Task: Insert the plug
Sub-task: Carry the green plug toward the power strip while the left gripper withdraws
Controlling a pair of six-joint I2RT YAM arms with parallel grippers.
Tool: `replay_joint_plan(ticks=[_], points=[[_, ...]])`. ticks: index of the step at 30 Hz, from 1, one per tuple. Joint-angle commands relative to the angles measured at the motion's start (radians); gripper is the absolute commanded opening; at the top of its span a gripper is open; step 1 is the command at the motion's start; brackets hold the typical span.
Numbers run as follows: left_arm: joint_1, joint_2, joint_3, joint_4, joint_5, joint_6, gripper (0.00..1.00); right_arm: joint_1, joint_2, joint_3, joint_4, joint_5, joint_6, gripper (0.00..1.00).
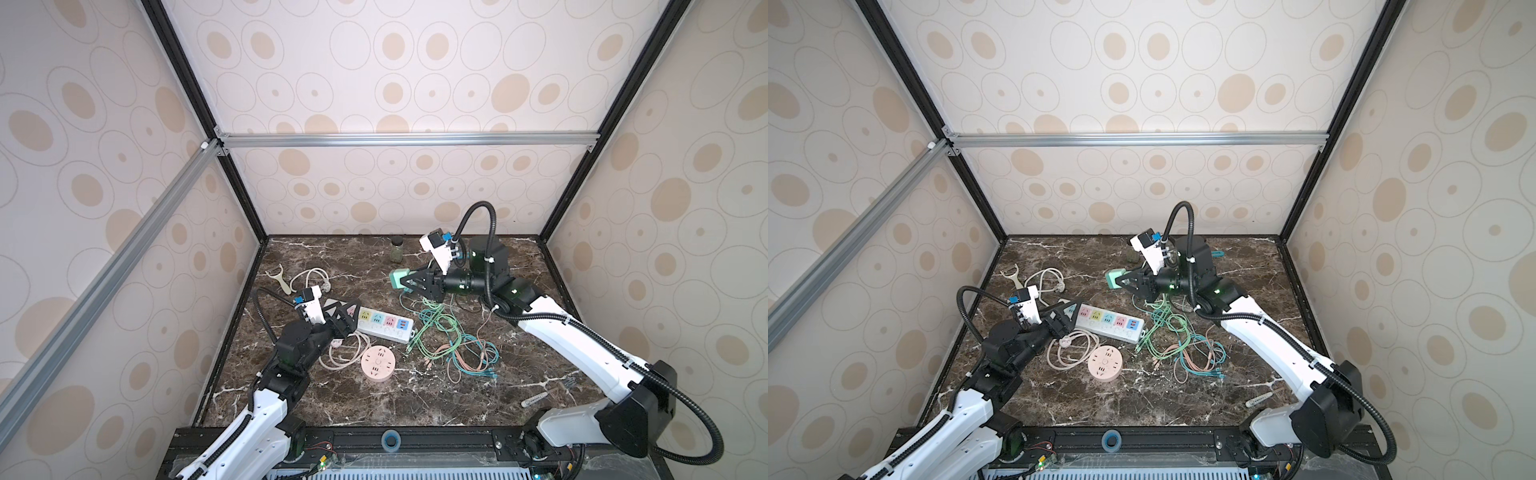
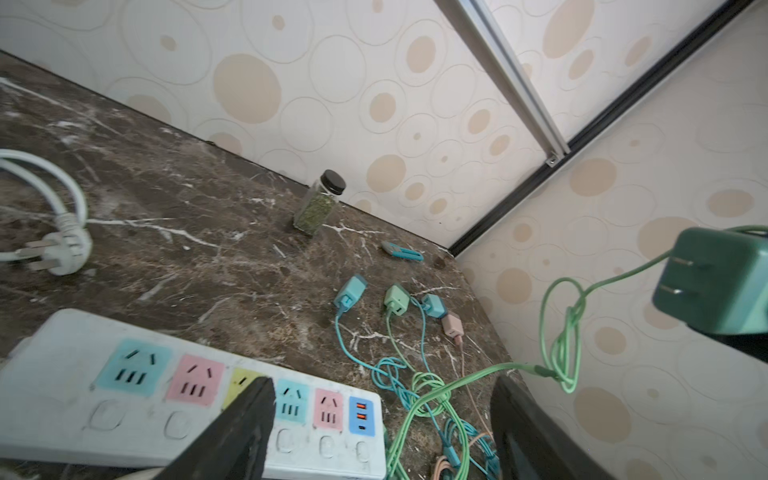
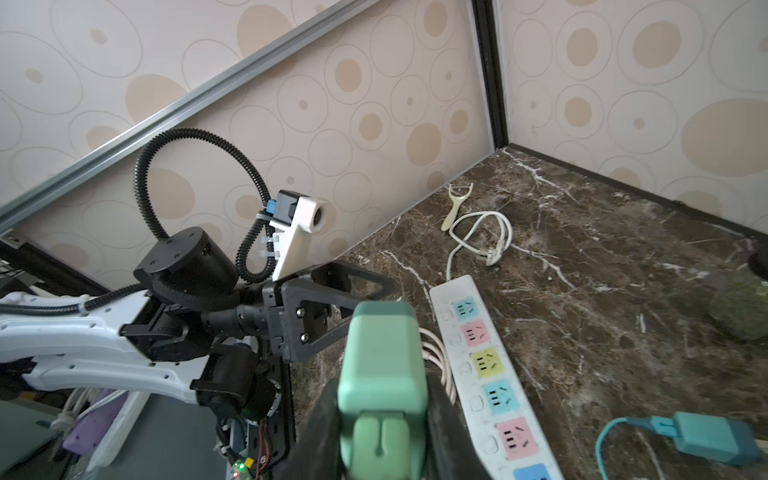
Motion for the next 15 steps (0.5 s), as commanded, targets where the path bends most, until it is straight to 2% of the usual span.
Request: replay_joint_plan(ticks=[1,10,15], points=[[0.039,-0.007,0.005,-0.116,-0.032,0.033,0.82,-0.027,0.038,0.138,-0.185,0.022,-0.142,0.0],[0.154,0.078,0.032,-0.185,0.049,0.035,0.82,-0.053,0.25,0.562,-0.444,0.126,-0.331,0.0],[0.165,0.125,0.057,-0.226,0.043,0.078,0.84,-0.054,0.399,0.715,-0.5,0.136,-0.347,0.0]])
